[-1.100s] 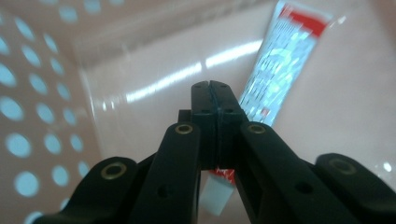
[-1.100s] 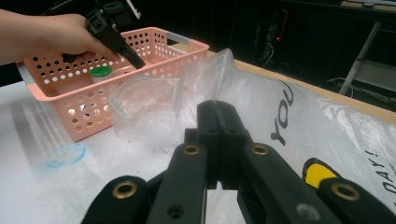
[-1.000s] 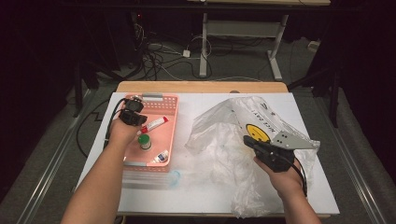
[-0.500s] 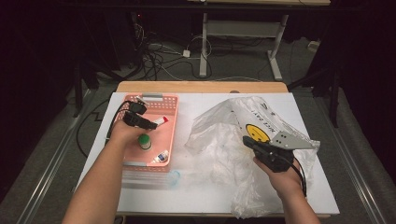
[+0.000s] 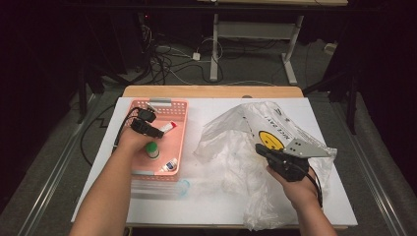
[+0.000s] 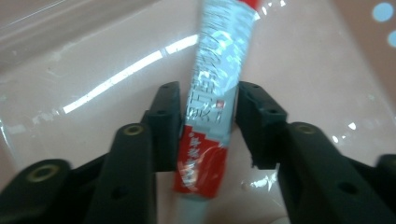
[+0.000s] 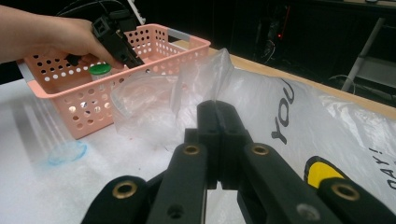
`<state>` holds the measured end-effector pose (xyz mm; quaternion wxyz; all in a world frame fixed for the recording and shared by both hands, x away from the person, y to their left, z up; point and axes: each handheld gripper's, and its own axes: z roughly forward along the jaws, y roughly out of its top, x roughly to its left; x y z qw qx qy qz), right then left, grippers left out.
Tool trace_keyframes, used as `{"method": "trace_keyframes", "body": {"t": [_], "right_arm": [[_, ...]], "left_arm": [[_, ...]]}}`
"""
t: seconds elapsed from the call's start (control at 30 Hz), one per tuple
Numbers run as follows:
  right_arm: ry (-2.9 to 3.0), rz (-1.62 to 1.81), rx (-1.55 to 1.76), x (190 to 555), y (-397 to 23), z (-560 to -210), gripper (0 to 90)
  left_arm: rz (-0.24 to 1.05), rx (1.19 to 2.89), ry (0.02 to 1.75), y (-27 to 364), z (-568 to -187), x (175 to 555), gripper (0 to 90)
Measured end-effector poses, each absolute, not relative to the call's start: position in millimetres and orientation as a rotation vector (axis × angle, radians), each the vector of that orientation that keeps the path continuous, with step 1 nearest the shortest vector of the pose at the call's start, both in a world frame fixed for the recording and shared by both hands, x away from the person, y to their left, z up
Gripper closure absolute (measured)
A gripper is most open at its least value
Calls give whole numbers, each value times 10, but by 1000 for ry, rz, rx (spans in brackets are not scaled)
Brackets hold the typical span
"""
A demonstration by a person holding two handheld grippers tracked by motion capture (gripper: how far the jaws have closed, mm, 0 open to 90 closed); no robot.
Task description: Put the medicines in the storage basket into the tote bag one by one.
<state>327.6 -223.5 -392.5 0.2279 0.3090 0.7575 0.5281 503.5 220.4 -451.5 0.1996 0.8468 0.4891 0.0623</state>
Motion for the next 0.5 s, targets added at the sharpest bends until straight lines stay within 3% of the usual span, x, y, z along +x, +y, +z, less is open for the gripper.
{"method": "trace_keyframes", "body": {"t": [0.5], "right_arm": [[2077,1461,850,3275,-2248,-3908,900]], "left_arm": [[175,2405,1345,2165,-4498,5046,665]]}}
